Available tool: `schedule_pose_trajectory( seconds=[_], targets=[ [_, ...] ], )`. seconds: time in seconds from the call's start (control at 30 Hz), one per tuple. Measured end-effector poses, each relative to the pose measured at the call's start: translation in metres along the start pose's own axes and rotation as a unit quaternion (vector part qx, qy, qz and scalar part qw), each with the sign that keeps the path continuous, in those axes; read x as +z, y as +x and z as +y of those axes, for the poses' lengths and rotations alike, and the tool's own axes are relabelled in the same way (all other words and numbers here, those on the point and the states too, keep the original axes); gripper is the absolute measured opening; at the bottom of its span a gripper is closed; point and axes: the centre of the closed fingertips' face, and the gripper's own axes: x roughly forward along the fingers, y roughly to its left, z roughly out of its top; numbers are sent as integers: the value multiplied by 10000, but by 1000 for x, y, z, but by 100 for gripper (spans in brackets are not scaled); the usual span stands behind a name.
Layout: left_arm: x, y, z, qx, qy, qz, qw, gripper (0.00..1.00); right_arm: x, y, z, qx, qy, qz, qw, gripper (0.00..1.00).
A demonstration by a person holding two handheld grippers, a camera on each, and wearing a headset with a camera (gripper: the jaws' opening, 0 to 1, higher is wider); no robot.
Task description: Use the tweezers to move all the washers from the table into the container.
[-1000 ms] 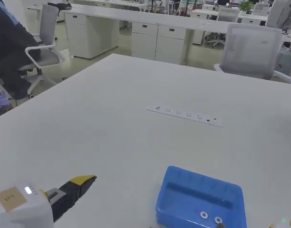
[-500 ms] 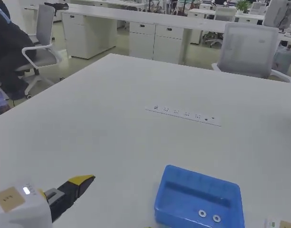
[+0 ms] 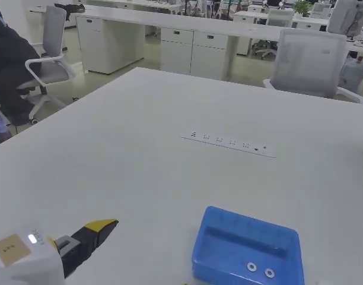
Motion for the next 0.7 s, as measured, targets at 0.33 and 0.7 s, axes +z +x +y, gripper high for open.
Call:
schedule_pose_trajectory(
  seconds=[0.33, 0.7],
  targets=[
    [0, 0, 0, 4, 14, 9, 10000, 82, -1, -4, -9, -140, 294, -122, 9994, 3],
    [0, 0, 0, 12, 7, 20, 10000, 82, -5, -18, -34, -341, 2142, -817, 9728, 3]
  ],
)
